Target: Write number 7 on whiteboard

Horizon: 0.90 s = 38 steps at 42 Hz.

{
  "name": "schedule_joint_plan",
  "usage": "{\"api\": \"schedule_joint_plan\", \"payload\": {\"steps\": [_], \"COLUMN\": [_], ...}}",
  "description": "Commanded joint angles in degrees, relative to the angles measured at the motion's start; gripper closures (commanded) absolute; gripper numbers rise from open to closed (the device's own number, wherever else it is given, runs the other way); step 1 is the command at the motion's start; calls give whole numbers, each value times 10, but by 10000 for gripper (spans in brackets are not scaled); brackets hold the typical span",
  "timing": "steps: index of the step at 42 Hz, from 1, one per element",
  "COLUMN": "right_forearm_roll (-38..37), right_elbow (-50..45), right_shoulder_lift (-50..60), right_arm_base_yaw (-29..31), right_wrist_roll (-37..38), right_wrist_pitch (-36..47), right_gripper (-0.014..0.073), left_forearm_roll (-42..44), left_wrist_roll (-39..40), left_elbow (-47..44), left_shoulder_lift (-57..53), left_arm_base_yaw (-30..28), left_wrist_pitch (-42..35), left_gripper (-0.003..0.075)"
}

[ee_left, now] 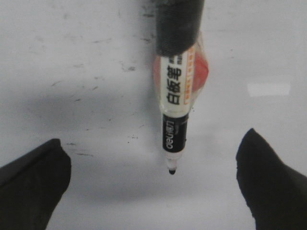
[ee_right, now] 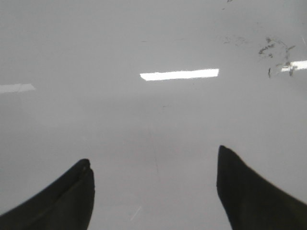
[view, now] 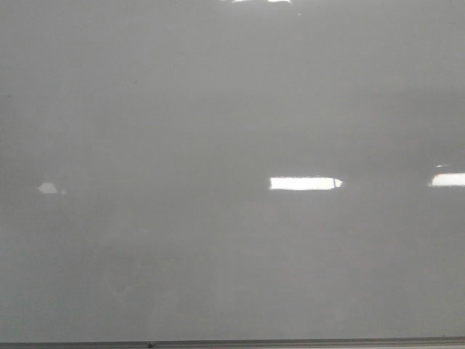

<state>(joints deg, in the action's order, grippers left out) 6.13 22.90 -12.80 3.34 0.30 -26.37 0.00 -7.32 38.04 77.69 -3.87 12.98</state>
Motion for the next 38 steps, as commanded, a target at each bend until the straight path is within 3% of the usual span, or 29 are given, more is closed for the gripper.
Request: {"api": "schedule_joint_plan", "payload": {"steps": [1, 7, 20, 31, 38], "right_forearm_roll": [-5, -5, -5, -5, -5], "right_elbow": [21, 21, 21, 21, 21], "right_shoulder_lift": [-11, -11, -11, -11, -11], "right_arm_base_yaw": [2, 2, 2, 2, 2], "right_wrist_roll": [-3, -3, -3, -3, -3], "right_wrist_pitch": [45, 45, 45, 45, 45], "right_gripper": [39, 39, 39, 39, 39], "left_forearm_roll": [0, 0, 0, -8, -8], "left_wrist_roll": [6, 6, 6, 6, 6], "left_elbow": [18, 18, 18, 18, 18], "left_shoulder_lift": [8, 20, 22, 45, 45], "left_arm_base_yaw": [9, 13, 13, 13, 13], "left_wrist_pitch": [-79, -116, -141, -142, -141], "left_gripper": [52, 112, 461, 547, 652]}}
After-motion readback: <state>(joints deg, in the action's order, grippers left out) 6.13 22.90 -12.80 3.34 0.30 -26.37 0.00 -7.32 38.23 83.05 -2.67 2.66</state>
